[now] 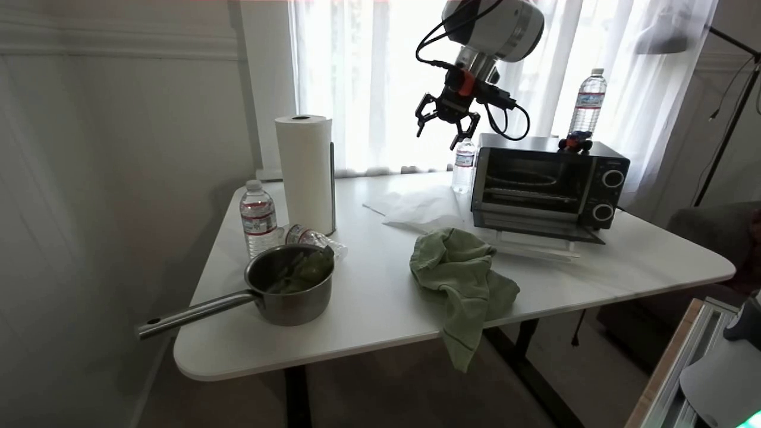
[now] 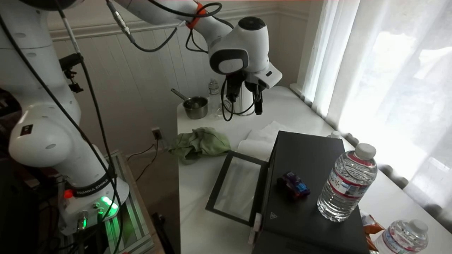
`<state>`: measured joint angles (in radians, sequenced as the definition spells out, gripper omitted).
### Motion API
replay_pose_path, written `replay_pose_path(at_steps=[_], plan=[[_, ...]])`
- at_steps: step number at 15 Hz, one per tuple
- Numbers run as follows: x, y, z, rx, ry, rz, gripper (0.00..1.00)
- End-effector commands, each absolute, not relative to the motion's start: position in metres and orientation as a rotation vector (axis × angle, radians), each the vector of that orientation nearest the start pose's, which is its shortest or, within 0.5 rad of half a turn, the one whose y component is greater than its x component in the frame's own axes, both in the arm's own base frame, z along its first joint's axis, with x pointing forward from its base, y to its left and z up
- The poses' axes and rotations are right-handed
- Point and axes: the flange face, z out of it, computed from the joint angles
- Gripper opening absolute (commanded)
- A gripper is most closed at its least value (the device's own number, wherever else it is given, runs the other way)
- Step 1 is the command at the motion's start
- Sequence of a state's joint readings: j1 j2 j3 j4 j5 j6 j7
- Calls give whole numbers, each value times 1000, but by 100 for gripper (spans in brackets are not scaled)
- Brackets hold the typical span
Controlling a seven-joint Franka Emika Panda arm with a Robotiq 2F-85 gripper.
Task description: Use the paper towel to wipe the toaster oven door
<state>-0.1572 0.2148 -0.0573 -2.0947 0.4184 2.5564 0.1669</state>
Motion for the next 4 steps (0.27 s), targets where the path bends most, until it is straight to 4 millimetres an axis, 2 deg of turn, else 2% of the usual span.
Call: replay_pose_path(at_steps=[1,4], plan=[[585,-132,342,-2693,985,-357,100],[585,-132,337,-2696,987,-347,100]])
